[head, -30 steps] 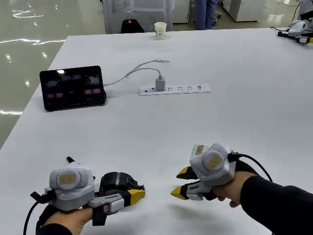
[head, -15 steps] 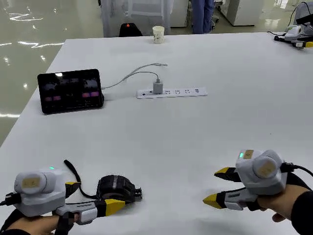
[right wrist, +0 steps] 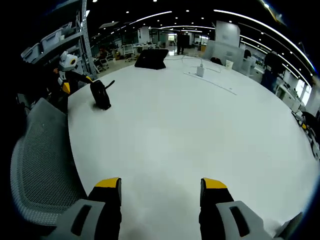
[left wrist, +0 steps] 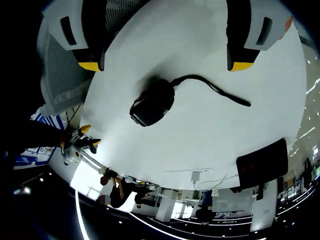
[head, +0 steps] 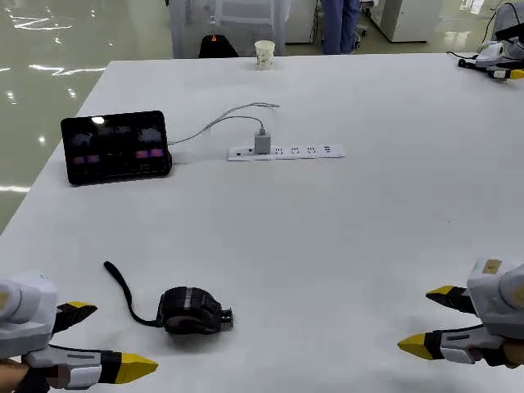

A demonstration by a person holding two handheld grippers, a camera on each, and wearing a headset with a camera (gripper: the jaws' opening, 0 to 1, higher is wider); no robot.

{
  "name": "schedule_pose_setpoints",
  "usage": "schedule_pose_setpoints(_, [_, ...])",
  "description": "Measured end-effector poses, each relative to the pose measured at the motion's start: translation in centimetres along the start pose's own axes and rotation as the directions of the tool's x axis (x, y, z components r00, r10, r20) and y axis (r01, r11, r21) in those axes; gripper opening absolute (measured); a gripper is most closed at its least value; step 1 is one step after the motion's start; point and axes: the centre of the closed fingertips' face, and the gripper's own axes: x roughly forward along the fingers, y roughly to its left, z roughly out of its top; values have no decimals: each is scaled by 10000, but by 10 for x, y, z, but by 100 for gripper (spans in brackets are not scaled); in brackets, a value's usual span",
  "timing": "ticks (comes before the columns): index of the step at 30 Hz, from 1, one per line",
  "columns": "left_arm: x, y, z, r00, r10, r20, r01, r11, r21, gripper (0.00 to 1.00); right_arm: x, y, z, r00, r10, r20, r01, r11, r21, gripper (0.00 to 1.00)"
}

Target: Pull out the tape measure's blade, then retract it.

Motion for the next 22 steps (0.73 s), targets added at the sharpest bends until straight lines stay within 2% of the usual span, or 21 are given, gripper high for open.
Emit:
schedule_pose_setpoints(1, [-5, 3, 1, 10000, 43, 64, -43, 10000, 2, 99, -3, -4, -4, 10000, -43, 8, 43, 10000, 36, 65])
schedule_pose_setpoints(5, [-17, 10, -1, 9998, 170, 78, -170, 9999, 16, 99, -13, -3, -9, 9999, -50, 152, 45, 9995, 327, 73])
schedule_pose_setpoints(7, [-25, 18, -2, 9988, 497, 38, -498, 9983, 317, 99, -17, -5, -11, 9997, -90, 209, 81, 9991, 423, 76])
schedule_pose_setpoints(8, [-27, 21, -1, 9980, 618, 93, -621, 9974, 371, 99, -18, -6, -13, 9997, -112, 197, 103, 9988, 469, 76])
schedule_pose_setpoints(9, [-32, 20, -1, 9985, 531, 111, -533, 9983, 254, 99, -20, -6, -14, 9997, -149, 176, 140, 9985, 521, 77])
schedule_pose_setpoints(11, [-38, 25, 2, 9966, 763, 310, -773, 9964, 336, 99, -23, -7, -15, 9997, -178, 184, 167, 9982, 582, 78])
schedule_pose_setpoints(19, [-52, 34, -6, 9937, 1101, 223, -1111, 9927, 476, 99, -27, -9, -15, 9992, -235, 310, 212, 9971, 730, 83])
schedule_pose_setpoints(22, [-56, 36, -8, 9930, 1165, 197, -1173, 9920, 458, 99, -28, -9, -18, 9996, -218, 181, 204, 9971, 728, 83])
